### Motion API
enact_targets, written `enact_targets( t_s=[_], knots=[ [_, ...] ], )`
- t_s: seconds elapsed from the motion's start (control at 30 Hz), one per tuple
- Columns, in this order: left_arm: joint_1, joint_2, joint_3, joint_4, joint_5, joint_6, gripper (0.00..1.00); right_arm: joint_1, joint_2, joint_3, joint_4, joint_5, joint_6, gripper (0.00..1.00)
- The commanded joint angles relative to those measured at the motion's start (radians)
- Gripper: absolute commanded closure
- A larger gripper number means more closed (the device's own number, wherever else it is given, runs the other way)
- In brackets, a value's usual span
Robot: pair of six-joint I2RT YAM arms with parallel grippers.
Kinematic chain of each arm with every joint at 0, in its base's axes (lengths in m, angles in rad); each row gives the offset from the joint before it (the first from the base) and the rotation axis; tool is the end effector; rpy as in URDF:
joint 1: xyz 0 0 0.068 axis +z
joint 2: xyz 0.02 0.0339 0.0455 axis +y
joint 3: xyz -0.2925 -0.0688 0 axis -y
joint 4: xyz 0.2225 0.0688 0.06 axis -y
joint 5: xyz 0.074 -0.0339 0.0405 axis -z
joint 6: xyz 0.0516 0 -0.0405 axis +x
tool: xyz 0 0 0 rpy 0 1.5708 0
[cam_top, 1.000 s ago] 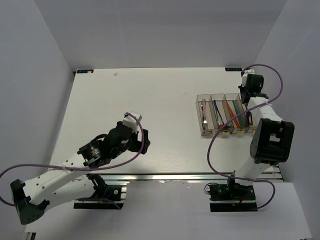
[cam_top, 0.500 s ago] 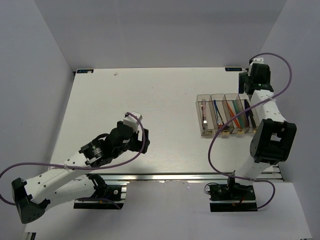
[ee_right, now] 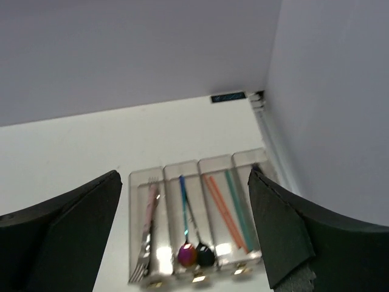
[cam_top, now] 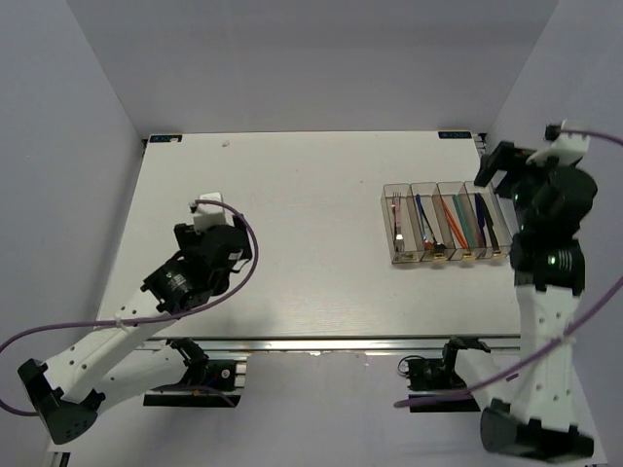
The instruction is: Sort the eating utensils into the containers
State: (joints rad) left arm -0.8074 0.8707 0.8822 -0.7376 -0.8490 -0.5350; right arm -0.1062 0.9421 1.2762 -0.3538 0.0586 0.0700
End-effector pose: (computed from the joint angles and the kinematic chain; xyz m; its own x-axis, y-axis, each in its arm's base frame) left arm 0.1207 -0.0702 0.3280 -0.4404 -0.0270 -0.8974 -0.1572 0.9864 0.0475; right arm 0.1627 -0.0204 0.4772 -0.0081 0.0711 -0.9974 0.1650 0.9839 0.0688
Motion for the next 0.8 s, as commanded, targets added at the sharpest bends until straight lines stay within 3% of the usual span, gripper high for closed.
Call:
enact_targets(
  t_s=[0.0,0.17,0.33,0.43,0.6,0.77],
  knots=[
    [0.028,0.008,0.119,-0.043,-0.202,-0.039,0.02,0.0,-0.106,-0.187,-0.071,-0.17,0.094,0.11],
    [0.124,0.069,0.187,0.035,-0.236,0.058,0.02,0.002,-0.295,-0.388,-0.148,-0.19,0.079,0.11],
    [0.185,0.064,0.222,-0.005,-0.226,0.015,0.02,0.016,-0.382,-0.405,-0.269,-0.212,0.077,0.11],
    [0.186,-0.011,0.186,-0.014,-0.268,-0.026,0.02,0.026,-0.416,-0.384,-0.28,-0.278,0.074,0.11],
    [0.186,-0.191,0.039,0.062,-0.248,-0.016,0.02,0.105,-0.416,-0.38,-0.278,-0.177,0.067,0.11],
    [0.186,-0.228,-0.037,0.067,-0.248,-0.019,0.02,0.155,-0.422,-0.397,-0.267,-0.14,0.051,0.11]
  ],
)
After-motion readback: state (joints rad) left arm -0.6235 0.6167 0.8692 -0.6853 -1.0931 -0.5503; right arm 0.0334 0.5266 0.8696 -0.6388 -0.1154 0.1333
